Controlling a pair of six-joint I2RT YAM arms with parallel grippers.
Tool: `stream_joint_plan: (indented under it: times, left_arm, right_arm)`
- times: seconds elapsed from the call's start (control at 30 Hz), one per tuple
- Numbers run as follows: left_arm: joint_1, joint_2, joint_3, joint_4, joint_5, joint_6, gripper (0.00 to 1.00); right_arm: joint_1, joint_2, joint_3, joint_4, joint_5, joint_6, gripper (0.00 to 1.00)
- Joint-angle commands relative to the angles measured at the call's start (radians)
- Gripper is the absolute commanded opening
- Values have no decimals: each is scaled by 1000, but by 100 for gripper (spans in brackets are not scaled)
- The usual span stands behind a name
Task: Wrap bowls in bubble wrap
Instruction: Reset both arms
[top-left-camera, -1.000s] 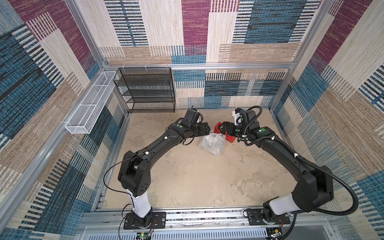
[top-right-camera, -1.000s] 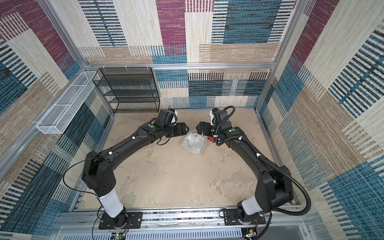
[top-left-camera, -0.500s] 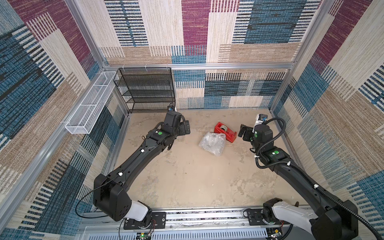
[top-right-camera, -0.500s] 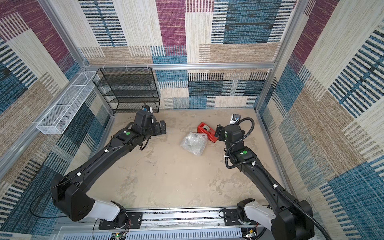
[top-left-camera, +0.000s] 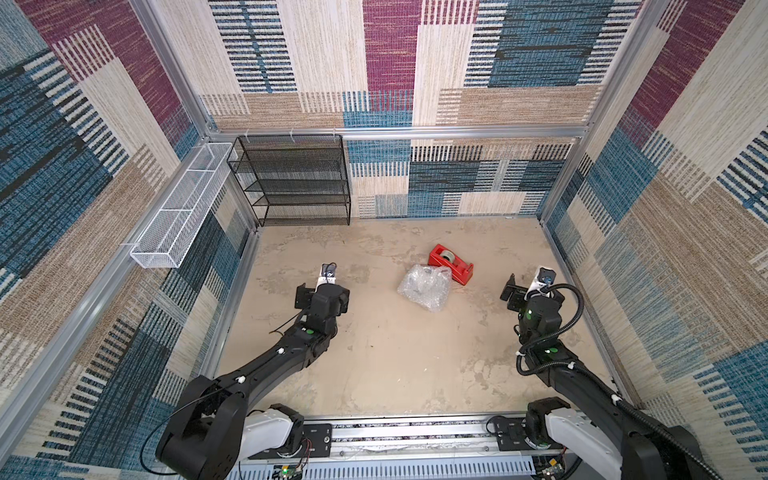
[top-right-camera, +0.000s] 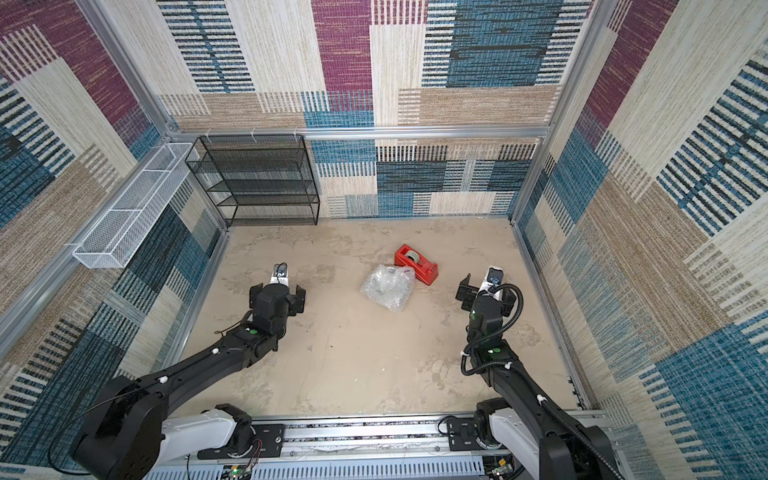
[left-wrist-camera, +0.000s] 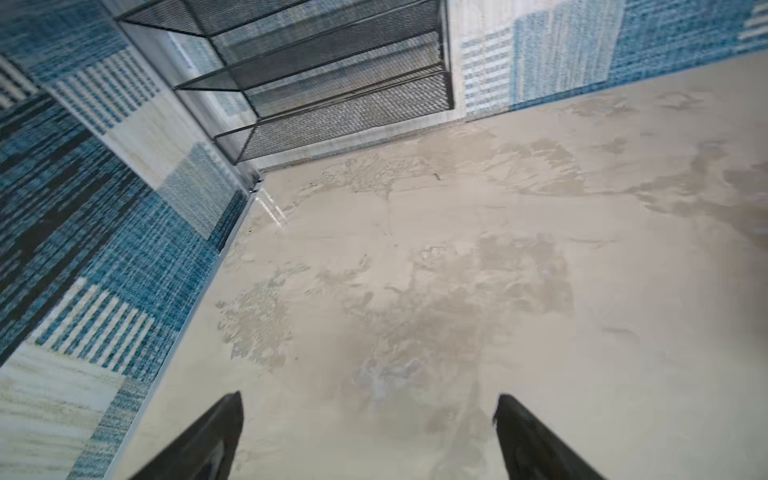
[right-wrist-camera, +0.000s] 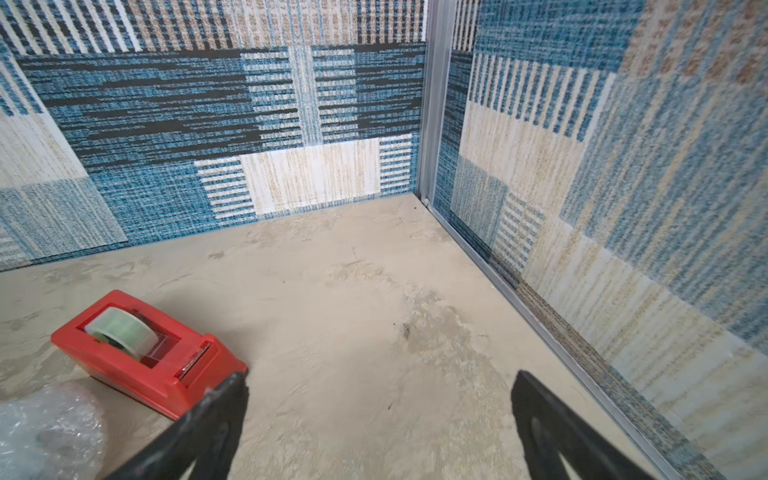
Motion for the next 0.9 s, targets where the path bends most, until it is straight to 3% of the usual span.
stream_joint_plan:
  times: [0.0, 0.17, 0.33, 0.57, 0.87]
  left_arm:
    - [53, -14, -75, 313, -12, 69, 99]
    - [158, -8, -153, 374, 87, 36, 99]
    - [220, 96, -188, 512, 178, 32, 99]
    - [269, 194, -195, 612, 286, 46, 99]
    - [301, 325, -198, 735, 351, 43, 97]
  right_arm:
    - [-8, 52, -25, 171, -31, -14, 99]
    - [-31, 102, -66, 315, -83, -22, 99]
    - [-104, 138, -99, 398, -200, -54, 99]
    - [-154, 202, -160, 578, -299, -73, 99]
    - [-163, 421, -176, 803, -375, -44, 99]
